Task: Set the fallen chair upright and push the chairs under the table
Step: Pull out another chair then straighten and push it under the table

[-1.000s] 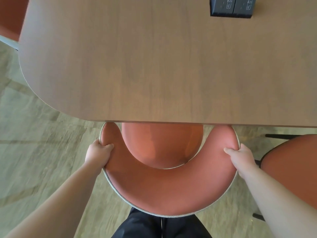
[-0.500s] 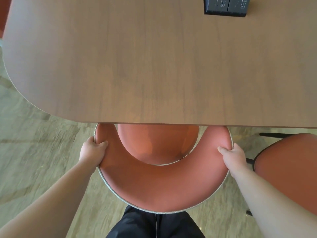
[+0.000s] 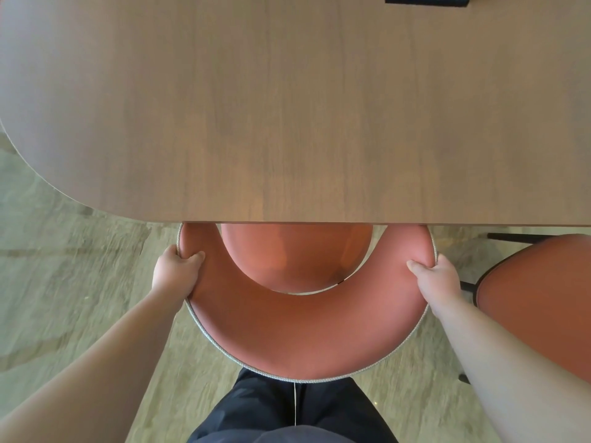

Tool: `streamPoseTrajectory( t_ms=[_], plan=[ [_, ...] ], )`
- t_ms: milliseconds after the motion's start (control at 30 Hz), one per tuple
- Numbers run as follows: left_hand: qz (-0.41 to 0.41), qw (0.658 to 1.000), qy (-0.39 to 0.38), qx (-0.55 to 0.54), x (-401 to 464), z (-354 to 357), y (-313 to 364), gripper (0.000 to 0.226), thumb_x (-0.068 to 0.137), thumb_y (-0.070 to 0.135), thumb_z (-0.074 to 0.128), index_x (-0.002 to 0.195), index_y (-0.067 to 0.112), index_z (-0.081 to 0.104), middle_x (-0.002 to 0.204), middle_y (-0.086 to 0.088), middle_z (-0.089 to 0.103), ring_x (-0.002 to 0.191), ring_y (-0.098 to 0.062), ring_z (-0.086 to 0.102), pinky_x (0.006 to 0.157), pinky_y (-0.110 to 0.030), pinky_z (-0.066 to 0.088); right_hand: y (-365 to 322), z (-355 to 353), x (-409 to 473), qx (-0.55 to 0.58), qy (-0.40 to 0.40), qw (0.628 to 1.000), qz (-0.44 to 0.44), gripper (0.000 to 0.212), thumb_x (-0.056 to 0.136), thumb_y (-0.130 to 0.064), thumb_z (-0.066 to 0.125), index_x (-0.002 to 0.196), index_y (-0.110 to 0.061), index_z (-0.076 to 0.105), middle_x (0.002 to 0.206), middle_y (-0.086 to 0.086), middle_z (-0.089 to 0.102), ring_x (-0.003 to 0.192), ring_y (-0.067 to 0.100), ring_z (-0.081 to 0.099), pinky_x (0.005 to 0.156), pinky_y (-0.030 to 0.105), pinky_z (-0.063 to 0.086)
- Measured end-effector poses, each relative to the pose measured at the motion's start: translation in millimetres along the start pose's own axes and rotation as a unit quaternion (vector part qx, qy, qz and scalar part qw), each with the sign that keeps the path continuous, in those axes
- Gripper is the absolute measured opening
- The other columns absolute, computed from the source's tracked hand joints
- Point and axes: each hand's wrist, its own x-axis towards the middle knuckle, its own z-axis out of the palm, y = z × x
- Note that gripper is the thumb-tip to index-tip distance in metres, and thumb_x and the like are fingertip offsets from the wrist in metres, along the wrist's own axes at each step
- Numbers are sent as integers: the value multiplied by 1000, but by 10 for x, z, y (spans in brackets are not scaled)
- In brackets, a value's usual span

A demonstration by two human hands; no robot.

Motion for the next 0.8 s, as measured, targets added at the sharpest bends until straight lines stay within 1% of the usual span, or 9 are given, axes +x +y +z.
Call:
streamPoseTrajectory(
  t_ms=[267, 367, 433, 500, 567, 600, 667, 700, 800],
  plan=[
    [-12, 1000, -8, -24, -62, -27, 64, 23, 85, 35, 76, 88, 18, 60, 84, -1, 68, 80, -26, 68, 60, -33, 49, -67, -39, -35, -41, -20, 999, 14, 48, 83, -46, 73, 113, -13, 57, 110, 8, 68, 100, 34, 66, 92, 49, 53],
    [-20, 999, -7, -26, -176, -91, 109, 44, 87, 30, 71, 126, 12, 63, 97, -5, 70, 86, -29, 69, 66, -36, 51, -126, -117, -128, -65, -24, 997, 17, 67, 88, -47, 67, 142, -13, 47, 137, 12, 60, 119, 36, 60, 100, 48, 49],
    [-19, 999, -14, -24, -272, -160, 164, 58, 88, 20, 65, 145, 14, 53, 92, -2, 65, 75, -21, 64, 61, -32, 50, -173, -203, -258, -62, -20, 998, 9, 65, 93, -37, 62, 150, -16, 40, 146, 11, 54, 114, 30, 61, 91, 40, 48],
    [-6, 999, -26, -27, -380, -237, 251, 62, 88, 13, 60, 149, 17, 50, 89, 2, 62, 69, -14, 58, 58, -29, 47, -191, -291, -405, -46, -17, 999, -11, 55, 93, -26, 56, 146, -22, 44, 145, 9, 56, 93, 17, 61, 72, 32, 44],
    [2, 998, -52, -40, -506, -337, 346, 61, 88, 11, 57, 148, 19, 52, 95, -3, 65, 71, -18, 59, 65, -34, 52, -186, -377, -595, -20, -13, 999, -26, 53, 92, -21, 51, 144, -26, 45, 145, 4, 57, 88, 9, 60, 65, 26, 42],
    [3, 997, -63, -50, -570, -393, 379, 58, 89, 11, 56, 146, 19, 54, 99, -5, 66, 75, -21, 61, 74, -39, 57, -178, -415, -707, -2, -12, 999, -33, 53, 92, -19, 50, 144, -26, 45, 143, 2, 59, 90, 7, 61, 67, 27, 47],
    [9, 994, -80, -77, -699, -502, 425, 52, 89, 12, 58, 140, 17, 59, 110, -9, 68, 86, -24, 64, 92, -50, 58, -161, -490, -945, 42, -12, 998, -45, 52, 93, -15, 50, 144, -26, 46, 137, -1, 63, 96, 11, 66, 80, 39, 58],
    [15, 991, -93, -100, -772, -548, 455, 49, 88, 13, 60, 137, 15, 61, 114, -12, 68, 89, -25, 65, 94, -51, 58, -149, -530, -1066, 64, -9, 997, -47, 50, 94, -13, 52, 143, -25, 47, 132, -3, 65, 99, 14, 67, 88, 45, 59],
    [47, 970, -162, -175, -1059, -624, 639, 30, 93, 3, 66, 123, 6, 65, 106, -17, 72, 83, -24, 71, 73, -36, 62, -109, -668, -1450, 125, 12, 990, -58, 44, 95, -10, 49, 135, -27, 52, 112, -16, 68, 99, 10, 70, 93, 47, 58]
  ],
)
